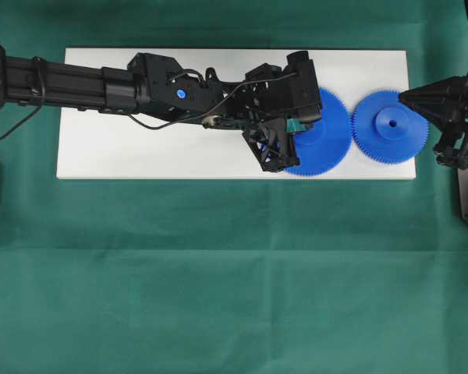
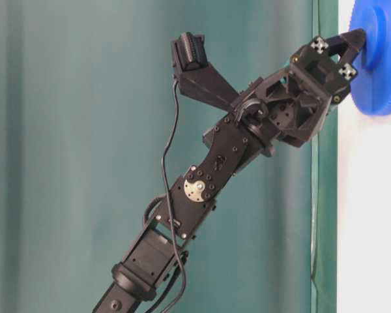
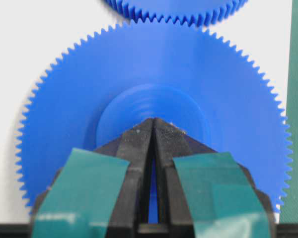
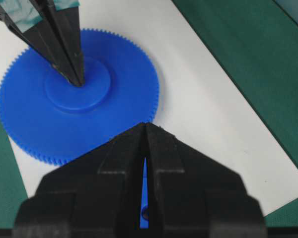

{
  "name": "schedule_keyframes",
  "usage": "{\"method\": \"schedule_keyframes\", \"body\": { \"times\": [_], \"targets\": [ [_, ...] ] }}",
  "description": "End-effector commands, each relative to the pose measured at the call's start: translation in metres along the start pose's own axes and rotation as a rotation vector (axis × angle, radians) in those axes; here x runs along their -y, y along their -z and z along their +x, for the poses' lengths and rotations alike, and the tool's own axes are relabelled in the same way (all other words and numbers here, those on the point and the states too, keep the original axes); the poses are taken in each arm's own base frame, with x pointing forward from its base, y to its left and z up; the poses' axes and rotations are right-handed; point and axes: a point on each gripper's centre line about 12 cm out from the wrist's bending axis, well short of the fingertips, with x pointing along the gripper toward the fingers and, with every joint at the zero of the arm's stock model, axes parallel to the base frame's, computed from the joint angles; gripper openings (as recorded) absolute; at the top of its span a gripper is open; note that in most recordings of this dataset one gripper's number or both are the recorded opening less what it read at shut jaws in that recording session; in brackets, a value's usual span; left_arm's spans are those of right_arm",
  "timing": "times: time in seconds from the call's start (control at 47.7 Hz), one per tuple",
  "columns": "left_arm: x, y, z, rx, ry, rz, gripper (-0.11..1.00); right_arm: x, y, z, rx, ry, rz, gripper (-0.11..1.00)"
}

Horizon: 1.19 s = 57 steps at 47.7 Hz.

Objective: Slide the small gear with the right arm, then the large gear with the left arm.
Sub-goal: 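Hold the large gear meshed against the small gear, then slide the large gear back left with the left gripper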

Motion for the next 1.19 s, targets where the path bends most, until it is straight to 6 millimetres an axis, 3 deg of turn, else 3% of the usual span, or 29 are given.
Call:
{"method": "schedule_keyframes", "body": {
  "times": [0.0, 0.44, 0.671, 0.901, 1.174],
  "targets": [
    [0.003, -0.004, -0.008, 0.003, 0.004, 0.009, 0.00, -0.001, -0.005, 0.000, 0.018, -0.006, -0.004, 0.50],
    [0.003, -0.004, -0.010, -0.002, 0.003, 0.010, 0.00, -0.003, -0.005, 0.000, 0.016, -0.014, -0.008, 0.50],
    [0.000, 0.002, -0.025, -0.011, 0.000, 0.003, 0.00, -0.003, -0.004, 0.000, 0.012, -0.012, -0.006, 0.50],
    [-0.011, 0.028, -0.045, -0.058, -0.015, -0.020, 0.00, -0.003, -0.004, 0.000, 0.012, -0.015, -0.008, 0.50],
    [-0.023, 0.084, -0.079, -0.153, -0.039, -0.096, 0.00, -0.005, -0.004, 0.000, 0.010, -0.027, -0.014, 0.50]
  ]
}}
